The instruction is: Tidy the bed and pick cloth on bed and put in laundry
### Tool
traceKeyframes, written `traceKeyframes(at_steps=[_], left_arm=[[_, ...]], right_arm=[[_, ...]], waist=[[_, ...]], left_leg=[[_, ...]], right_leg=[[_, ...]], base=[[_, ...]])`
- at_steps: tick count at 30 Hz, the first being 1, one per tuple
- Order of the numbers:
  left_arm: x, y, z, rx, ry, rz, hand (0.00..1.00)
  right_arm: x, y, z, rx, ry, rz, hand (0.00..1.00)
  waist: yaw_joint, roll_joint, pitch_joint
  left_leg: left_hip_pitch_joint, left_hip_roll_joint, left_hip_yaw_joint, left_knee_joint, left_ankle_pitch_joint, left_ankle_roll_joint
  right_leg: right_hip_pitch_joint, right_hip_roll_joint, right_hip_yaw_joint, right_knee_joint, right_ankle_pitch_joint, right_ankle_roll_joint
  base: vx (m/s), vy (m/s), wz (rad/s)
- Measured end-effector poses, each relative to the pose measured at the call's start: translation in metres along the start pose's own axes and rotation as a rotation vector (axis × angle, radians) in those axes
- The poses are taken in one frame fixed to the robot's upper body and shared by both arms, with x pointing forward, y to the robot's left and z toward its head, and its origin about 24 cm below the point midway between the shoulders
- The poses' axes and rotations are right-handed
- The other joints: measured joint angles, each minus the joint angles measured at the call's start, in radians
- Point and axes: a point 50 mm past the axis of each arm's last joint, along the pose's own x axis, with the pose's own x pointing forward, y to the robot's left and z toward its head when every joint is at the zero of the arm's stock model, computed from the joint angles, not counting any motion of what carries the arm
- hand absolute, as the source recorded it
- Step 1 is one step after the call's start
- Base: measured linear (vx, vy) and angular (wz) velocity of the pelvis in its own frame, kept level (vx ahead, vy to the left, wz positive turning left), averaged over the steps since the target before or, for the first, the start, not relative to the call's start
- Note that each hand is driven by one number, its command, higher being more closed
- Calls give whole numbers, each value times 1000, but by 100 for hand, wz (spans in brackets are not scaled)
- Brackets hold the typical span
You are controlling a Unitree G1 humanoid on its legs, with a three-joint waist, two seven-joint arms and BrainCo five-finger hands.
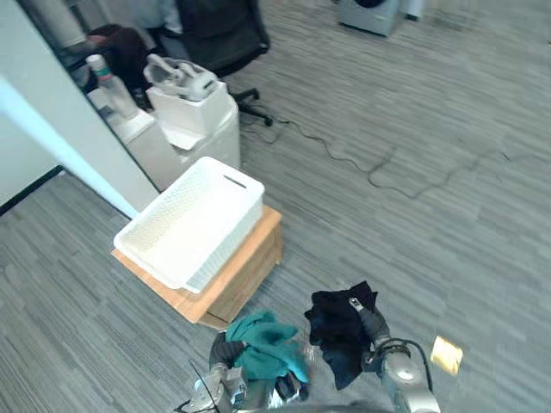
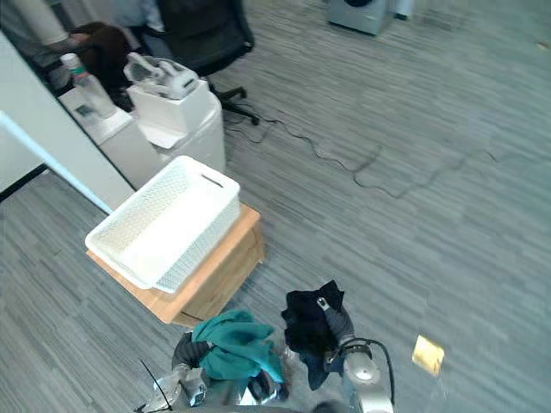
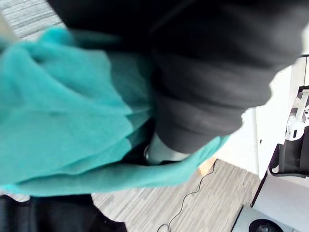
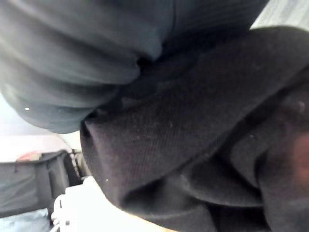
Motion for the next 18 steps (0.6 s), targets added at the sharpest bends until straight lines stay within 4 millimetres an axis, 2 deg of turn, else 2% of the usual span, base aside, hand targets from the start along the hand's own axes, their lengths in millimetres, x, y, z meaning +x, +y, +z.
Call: traceKeyframes(at_steps=[1, 3, 5, 6, 7, 8, 9, 10, 11, 12, 13, 14, 15, 17, 18], left_arm=[[1, 2, 2, 29, -8, -3, 100], [1, 5, 5, 53, -23, -1, 100], [2, 7, 7, 71, -27, -2, 100], [1, 7, 7, 75, -26, -2, 100], [1, 7, 6, 78, -23, -5, 100], [1, 5, 5, 89, -22, -12, 100], [2, 4, 6, 95, -26, -14, 100], [2, 5, 6, 100, -26, -13, 100], [1, 6, 6, 114, -27, -11, 100], [-1, 10, 8, 138, -37, -4, 100], [-1, 8, 7, 129, -35, 1, 100], [-3, 0, 7, 103, -44, -3, 100], [-2, -10, 11, 98, -65, -32, 100], [-1, -20, 19, 73, -106, -58, 100], [-1, -24, 24, 63, -127, -67, 100]], right_arm=[[0, 5, 0, 12, -1, 13, 100], [0, 9, 3, 20, -17, 30, 100], [0, 11, 4, 30, -26, 32, 100], [0, 12, 4, 30, -26, 34, 100], [-1, 12, 2, 31, -23, 31, 100], [-5, 11, -1, 37, -16, 24, 100], [-7, 11, -2, 41, -15, 22, 100], [-12, 13, -3, 54, -17, 20, 100], [-17, 16, -4, 75, -23, 17, 100], [-24, 23, -3, 104, -38, 25, 100], [-25, 24, -2, 98, -42, 33, 100], [-24, 21, 2, 74, -57, 42, 100], [-23, 16, 13, 65, -100, 31, 100], [-26, 12, 27, 55, -159, 22, 100], [-31, 8, 39, 59, -218, 3, 100]], waist=[[-12, 10, 5], [-24, 18, 1], [-30, 20, 3], [-41, 21, 4], [-52, 20, 4], [-51, 16, 6], [-49, 10, 7], [-46, 1, 6], [-48, -28, -2], [-48, -60, 3], [-44, -38, 4], [-42, -8, -4], [-45, 21, -10], [-47, 33, -11], [-48, 26, -6]], left_leg=[[61, 0, -49, -19, 5, -11], [108, -1, -115, -36, 2, -35], [138, -3, -190, -42, -14, -65], [149, -2, -240, -41, -22, -77], [161, 4, -294, -41, -31, -94], [173, 7, -350, -39, -47, -122], [178, 7, -367, -36, -54, -134], [181, 9, -399, -21, -70, -162], [184, 8, -421, 8, -93, -201], [193, -1, -441, 46, -134, -243], [196, 20, -446, 64, -161, -237], [178, 78, -440, 90, -178, -225], [170, 116, -424, 101, -173, -230], [167, 158, -360, 111, -157, -239], [159, 191, -280, 165, -139, -225]], right_leg=[[-51, 22, 41, 23, -4, 3], [-137, 27, 64, -18, -19, 24], [-235, 44, 100, -109, -34, 10], [-268, 73, 144, -194, -41, -2], [-288, 132, 233, -329, -41, -3], [-302, 201, 380, -499, -31, 3], [-307, 219, 428, -548, -21, 2], [-314, 235, 495, -629, 10, 0], [-307, 231, 511, -710, 95, -10], [-304, 205, 504, -723, 221, 26], [-298, 217, 479, -695, 192, 28], [-287, 236, 430, -697, 169, 16], [-270, 239, 373, -706, 155, -1], [-233, 238, 310, -720, 139, -18], [-180, 232, 265, -752, 126, -29]], base=[[455, -58, 127], [387, -113, 123], [344, -158, 118], [253, -167, 123], [364, -296, 162], [301, -276, 141], [300, -293, 129], [314, -369, 121], [356, -497, 159], [331, -511, 130], [214, -408, 105], [188, -334, 90], [196, -376, 112], [107, -273, 104], [51, -207, 93]])
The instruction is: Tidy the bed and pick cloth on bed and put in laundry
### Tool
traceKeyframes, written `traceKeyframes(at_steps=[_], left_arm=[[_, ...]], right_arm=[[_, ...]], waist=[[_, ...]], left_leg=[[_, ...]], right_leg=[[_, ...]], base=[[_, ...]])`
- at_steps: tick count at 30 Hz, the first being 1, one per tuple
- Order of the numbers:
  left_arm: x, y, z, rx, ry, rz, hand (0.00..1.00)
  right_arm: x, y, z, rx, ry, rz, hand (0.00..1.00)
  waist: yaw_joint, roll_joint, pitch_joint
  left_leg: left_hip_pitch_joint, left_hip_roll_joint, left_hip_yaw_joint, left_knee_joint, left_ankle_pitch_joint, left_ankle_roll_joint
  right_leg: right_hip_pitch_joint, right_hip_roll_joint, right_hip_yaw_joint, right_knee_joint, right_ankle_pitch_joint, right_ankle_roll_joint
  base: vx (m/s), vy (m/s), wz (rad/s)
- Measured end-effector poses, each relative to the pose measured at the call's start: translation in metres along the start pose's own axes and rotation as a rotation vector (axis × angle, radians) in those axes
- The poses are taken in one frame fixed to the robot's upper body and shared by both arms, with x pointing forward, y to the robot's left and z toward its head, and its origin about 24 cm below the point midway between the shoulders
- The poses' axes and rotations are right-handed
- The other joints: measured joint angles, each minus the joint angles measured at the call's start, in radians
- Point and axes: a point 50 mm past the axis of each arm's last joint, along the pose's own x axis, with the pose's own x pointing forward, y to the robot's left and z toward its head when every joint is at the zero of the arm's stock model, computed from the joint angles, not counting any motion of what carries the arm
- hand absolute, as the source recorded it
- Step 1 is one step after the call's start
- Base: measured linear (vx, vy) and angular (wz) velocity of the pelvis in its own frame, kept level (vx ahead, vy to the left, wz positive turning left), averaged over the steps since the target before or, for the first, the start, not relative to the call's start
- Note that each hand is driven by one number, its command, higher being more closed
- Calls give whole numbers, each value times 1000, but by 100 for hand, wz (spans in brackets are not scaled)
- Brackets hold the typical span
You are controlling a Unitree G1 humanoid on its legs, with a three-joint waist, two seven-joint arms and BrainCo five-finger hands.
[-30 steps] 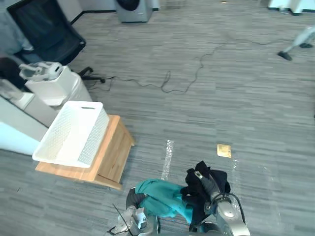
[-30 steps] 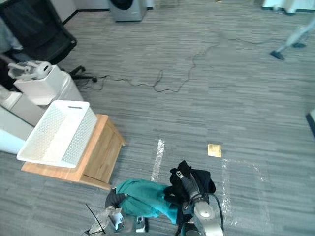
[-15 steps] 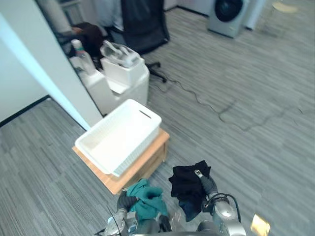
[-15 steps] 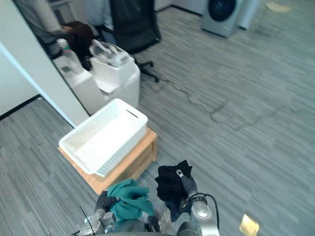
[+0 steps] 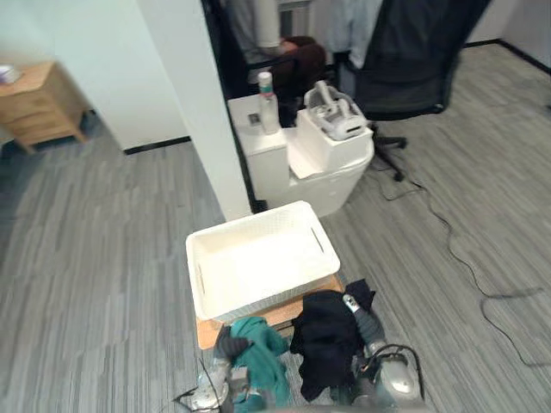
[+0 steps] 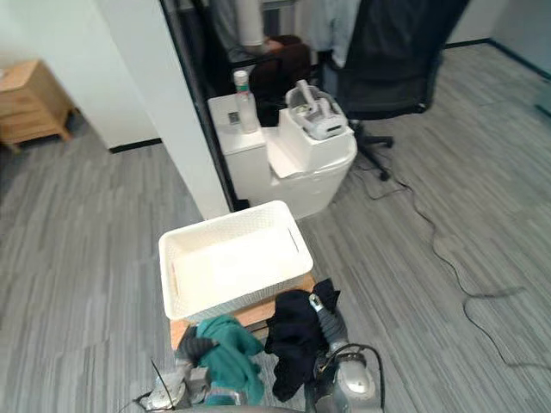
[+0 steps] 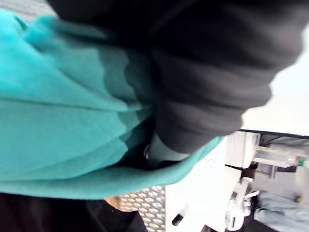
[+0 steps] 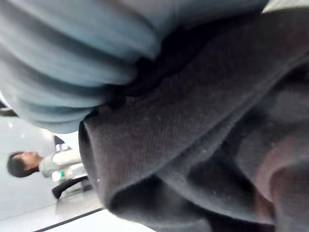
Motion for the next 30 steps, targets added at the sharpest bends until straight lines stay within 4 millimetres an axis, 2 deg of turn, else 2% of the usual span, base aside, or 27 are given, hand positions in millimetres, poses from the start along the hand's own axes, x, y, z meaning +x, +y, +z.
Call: traceKeyframes(at_steps=[2, 3, 4, 5, 6, 8, 9, 12, 13, 15, 16, 18, 23, 25, 30], left_arm=[[0, 0, 4, -4, -16, 0, 100], [-3, 3, 2, -5, -15, 11, 100], [-6, 5, -1, -9, -3, 17, 100], [-8, 6, -3, -9, 6, 19, 100], [-10, 8, -5, -3, 12, 13, 100], [-9, 7, -4, 1, 12, -13, 100], [-8, 6, -3, 8, 12, -27, 100], [-8, 6, -3, 17, 16, -51, 100], [-8, 6, -4, 19, 18, -62, 100], [-7, 7, -2, 21, 15, -80, 100], [-8, 10, -2, 32, 18, -87, 100], [-10, 17, -4, 53, 35, -91, 100], [-14, 17, -9, 49, 61, -101, 100], [-13, 15, -9, 33, 61, -111, 100], [-12, 10, 4, 7, 7, -151, 100]], right_arm=[[-6, -4, 19, -6, -80, -25, 100], [-9, -8, 36, -15, -153, -40, 100], [-9, -9, 48, -27, -212, -37, 100], [-8, -10, 54, -37, -241, -38, 100], [-6, -12, 63, -70, -281, -41, 100], [3, -18, 80, -120, -354, -55, 100], [8, -24, 91, -169, -393, -69, 100], [18, -29, 112, -253, -463, -62, 100], [24, -27, 128, -299, -521, -46, 100], [29, -23, 148, -322, -597, -24, 100], [34, -16, 166, -325, -670, -3, 100], [40, -4, 185, -349, -742, 47, 100], [53, 13, 199, -385, -773, 124, 100], [69, 17, 202, -408, -745, 136, 100], [94, 18, 206, -470, -684, 143, 100]], waist=[[1, -14, 1], [2, -25, -8], [1, -28, -24], [1, -28, -39], [-2, -13, -61], [-6, -8, -67], [-6, -15, -64], [-8, -16, -64], [-8, -19, -67], [-7, -25, -68], [-5, -38, -70], [1, -56, -71], [2, -73, -73], [2, -81, -73], [3, -81, -73]], left_leg=[[-10, 47, 140, 94, 38, 9], [-14, 78, 256, 137, 70, 15], [-14, 83, 305, 124, 80, 14], [-14, 78, 312, 95, 80, 13], [-14, 67, 312, 45, 80, 13], [-12, 45, 308, -47, 82, 7], [2, 30, 307, -100, 94, -18], [40, 12, 309, -165, 101, -33], [60, -1, 307, -200, 103, -36], [59, -15, 305, -232, 103, -36], [47, -31, 305, -252, 103, -36], [32, -46, 302, -253, 103, -35], [16, -49, 282, -247, 105, -31], [7, -49, 274, -246, 110, -23], [-44, -56, 243, -235, 117, -15]], right_leg=[[66, -14, -41, -47, 1, 1], [101, -23, -53, -83, 4, 4], [113, -23, -56, -120, 17, 10], [113, -19, -59, -147, 31, 10], [117, -14, -64, -190, 57, 10], [121, -5, -75, -261, 127, 4], [125, -7, -91, -290, 151, -6], [154, -7, -97, -310, 164, -9], [165, -10, -97, -321, 171, 0], [161, -15, -99, -341, 192, 7], [154, -22, -98, -370, 220, 11], [148, -35, -98, -388, 244, 16], [147, -45, -113, -388, 254, 12], [145, -48, -121, -389, 255, 12], [126, -60, -151, -410, 273, 14]], base=[[32, -159, 71], [9, -67, 32], [7, -42, 19], [40, -5, 6], [104, -1, 5], [106, 18, 12], [33, 45, 18], [-3, 82, 10], [-48, 86, 5], [-123, 101, 7], [-230, 123, 5], [-233, 96, 6], [-162, 28, 12], [-115, 6, 13], [-67, 11, 18]])
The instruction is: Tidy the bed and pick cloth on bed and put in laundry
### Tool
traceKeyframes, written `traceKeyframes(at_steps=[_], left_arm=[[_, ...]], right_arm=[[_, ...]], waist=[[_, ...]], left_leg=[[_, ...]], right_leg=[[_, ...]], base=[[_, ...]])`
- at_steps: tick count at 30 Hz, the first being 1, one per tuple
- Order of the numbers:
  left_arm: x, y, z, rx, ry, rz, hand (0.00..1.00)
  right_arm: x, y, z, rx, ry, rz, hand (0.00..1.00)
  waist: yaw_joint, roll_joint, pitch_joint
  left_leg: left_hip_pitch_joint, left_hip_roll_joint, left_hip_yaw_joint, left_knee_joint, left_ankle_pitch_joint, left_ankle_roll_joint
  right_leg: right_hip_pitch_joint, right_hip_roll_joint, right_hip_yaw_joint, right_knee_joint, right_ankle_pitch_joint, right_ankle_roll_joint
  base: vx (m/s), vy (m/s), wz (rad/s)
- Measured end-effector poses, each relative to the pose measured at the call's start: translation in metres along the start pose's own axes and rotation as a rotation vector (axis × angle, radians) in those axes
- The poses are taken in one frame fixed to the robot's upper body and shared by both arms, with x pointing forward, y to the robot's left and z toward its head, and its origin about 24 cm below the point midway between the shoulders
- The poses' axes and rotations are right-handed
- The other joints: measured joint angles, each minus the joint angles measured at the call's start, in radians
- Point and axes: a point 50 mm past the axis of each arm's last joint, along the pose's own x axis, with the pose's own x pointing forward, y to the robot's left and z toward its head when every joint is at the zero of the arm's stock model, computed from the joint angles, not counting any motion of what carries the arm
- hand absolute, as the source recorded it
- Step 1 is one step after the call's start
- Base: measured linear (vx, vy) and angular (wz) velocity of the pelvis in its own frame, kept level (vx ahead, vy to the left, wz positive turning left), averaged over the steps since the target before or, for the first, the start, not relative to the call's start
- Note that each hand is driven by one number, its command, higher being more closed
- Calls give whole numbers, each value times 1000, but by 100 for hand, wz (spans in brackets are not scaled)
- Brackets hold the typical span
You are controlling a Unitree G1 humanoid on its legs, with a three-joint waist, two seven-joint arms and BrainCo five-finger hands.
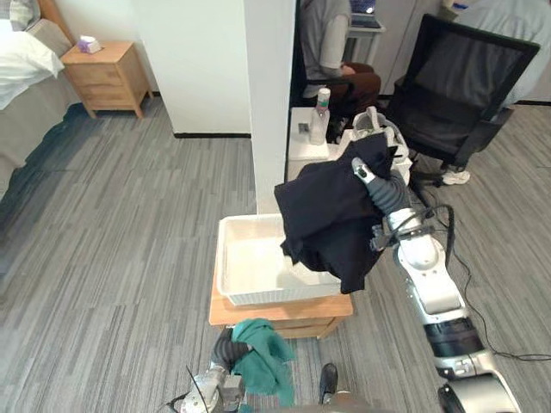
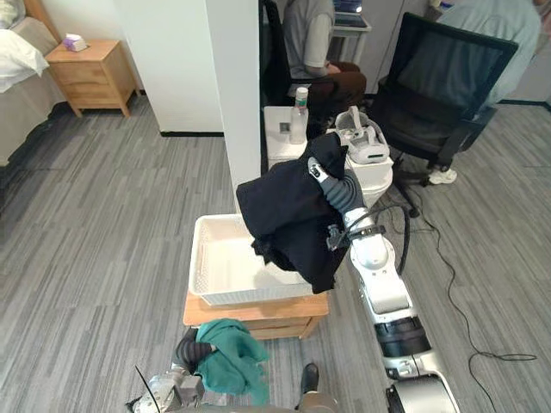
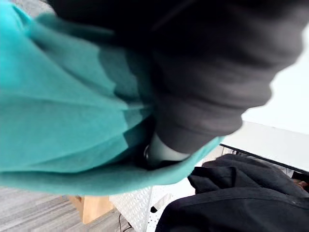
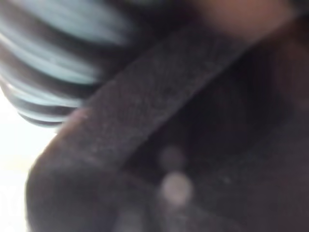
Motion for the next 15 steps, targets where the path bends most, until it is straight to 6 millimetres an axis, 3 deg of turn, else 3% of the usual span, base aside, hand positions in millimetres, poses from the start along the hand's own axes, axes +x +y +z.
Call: traceKeyframes(at_steps=[4, 6, 10, 11, 15], left_arm=[[1, -1, 17, 3, -66, -36, 100], [1, 2, 25, 13, -97, -39, 100], [-1, 8, 39, 17, -151, -53, 100], [-1, 10, 43, 28, -165, -56, 100], [-2, 11, 50, 25, -195, -64, 100]], right_arm=[[10, -1, -17, -43, 89, 15, 100], [18, -2, -24, -59, 130, 21, 100], [33, -25, -24, -138, 152, -2, 100], [36, -31, -25, -154, 163, -13, 0], [34, -37, -34, -164, 208, -27, 0]], waist=[[2, 5, 5], [2, 21, 24], [-1, 56, 79], [-1, 67, 96], [2, 96, 130]], left_leg=[[-50, -4, -23, 20, 0, 1], [-73, -9, -30, 36, 0, 1], [-157, -20, -60, 68, -4, 9], [-182, -22, -72, 79, -5, 9], [-225, -20, -91, 100, -5, 12]], right_leg=[[-28, -11, -23, 1, 6, -6], [-46, -17, -23, 1, 17, -12], [-97, -34, -39, 2, 35, -20], [-109, -39, -47, 2, 38, -21], [-131, -43, -59, 2, 38, -21]], base=[[-50, 32, 19], [-68, 55, 9], [-85, 60, 23], [-106, 62, 26], [-58, 26, 17]])
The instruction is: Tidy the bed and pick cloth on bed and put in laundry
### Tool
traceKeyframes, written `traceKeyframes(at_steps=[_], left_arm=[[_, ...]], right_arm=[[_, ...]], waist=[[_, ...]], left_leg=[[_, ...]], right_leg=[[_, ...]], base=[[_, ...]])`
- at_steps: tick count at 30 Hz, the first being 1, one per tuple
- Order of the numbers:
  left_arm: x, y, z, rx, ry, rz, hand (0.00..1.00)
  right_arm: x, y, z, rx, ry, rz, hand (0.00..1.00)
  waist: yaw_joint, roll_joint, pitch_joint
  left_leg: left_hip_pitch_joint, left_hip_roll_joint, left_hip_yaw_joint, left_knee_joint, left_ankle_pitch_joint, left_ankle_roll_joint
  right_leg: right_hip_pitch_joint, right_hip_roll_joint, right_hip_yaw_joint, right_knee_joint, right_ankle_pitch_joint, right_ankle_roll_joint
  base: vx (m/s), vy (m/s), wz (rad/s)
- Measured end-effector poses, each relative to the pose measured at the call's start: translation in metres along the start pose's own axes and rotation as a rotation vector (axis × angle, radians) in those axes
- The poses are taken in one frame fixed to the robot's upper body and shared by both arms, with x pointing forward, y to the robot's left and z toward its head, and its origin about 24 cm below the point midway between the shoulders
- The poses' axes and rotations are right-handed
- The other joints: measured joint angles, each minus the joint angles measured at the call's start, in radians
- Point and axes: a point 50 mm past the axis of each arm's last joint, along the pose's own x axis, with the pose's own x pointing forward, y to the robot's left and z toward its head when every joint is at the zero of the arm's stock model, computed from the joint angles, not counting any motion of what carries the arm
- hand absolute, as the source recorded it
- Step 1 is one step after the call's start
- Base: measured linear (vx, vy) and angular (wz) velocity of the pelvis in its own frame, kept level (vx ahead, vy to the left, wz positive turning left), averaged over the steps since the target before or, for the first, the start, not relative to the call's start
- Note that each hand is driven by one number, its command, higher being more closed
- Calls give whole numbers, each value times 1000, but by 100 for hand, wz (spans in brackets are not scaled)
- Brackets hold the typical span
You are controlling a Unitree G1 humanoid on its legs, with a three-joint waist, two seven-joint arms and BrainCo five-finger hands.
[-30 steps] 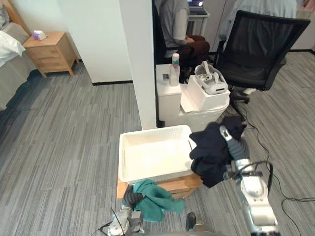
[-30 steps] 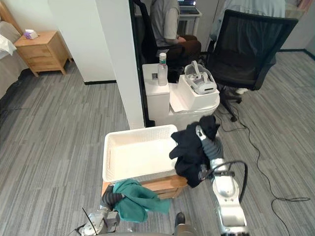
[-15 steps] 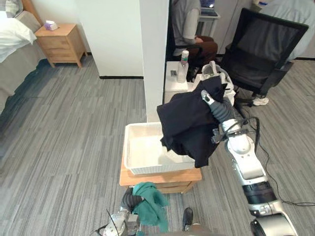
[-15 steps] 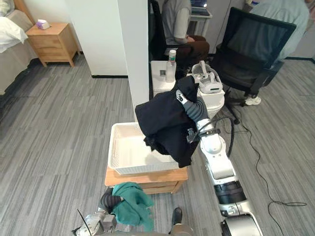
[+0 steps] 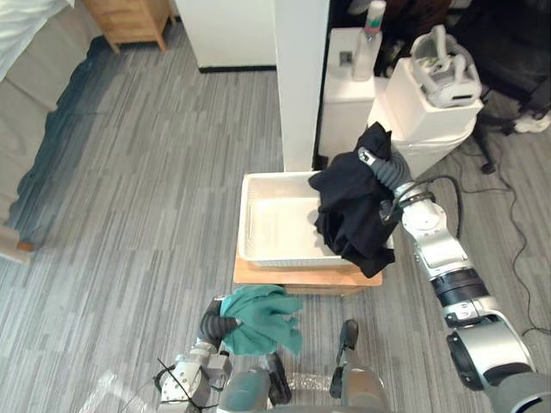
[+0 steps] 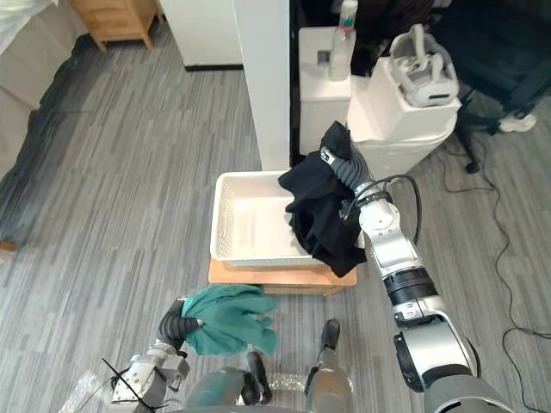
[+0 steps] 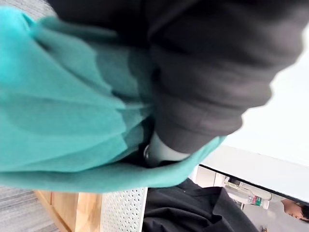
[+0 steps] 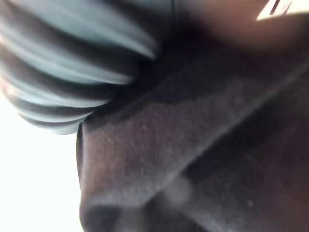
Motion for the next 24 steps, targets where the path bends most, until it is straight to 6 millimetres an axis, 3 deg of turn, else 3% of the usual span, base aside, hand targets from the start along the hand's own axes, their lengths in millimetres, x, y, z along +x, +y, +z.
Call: traceKeyframes(at_steps=[3, 8, 13, 17, 24], left_arm=[[1, -3, 8, 2, -36, -13, 100], [3, -10, 19, -13, -92, -23, 100], [5, -16, 29, -44, -153, -11, 100], [4, -20, 51, -27, -245, -16, 100], [6, -16, 91, -8, -427, 64, 100]], right_arm=[[-4, -2, -13, 17, 49, -20, 0], [-31, 23, -44, 8, 152, -7, 0], [-47, 35, -42, -74, 124, 14, 0], [-59, 34, -26, -174, 39, -15, 0], [-84, 26, -26, -271, 38, -98, 0]], waist=[[-1, 21, 23], [-2, 24, 26], [-3, 21, 28], [-5, -1, 27], [-16, -52, -4]], left_leg=[[-17, 1, -13, 10, -1, 1], [-13, 4, -9, 11, -1, 1], [40, 14, 1, 3, -9, 13], [73, 14, 18, -7, -9, 14], [101, 17, 26, -8, -9, 14]], right_leg=[[-7, -1, -8, 0, 0, 0], [-5, 2, 10, -1, 0, 0], [44, 11, 11, -3, -1, 1], [67, 12, 15, -3, -3, 4], [85, 17, 26, -3, -5, 5]], base=[[-41, 20, 11], [-8, 8, -2], [-21, 13, -5], [-45, 17, -6], [-44, 8, -6]])
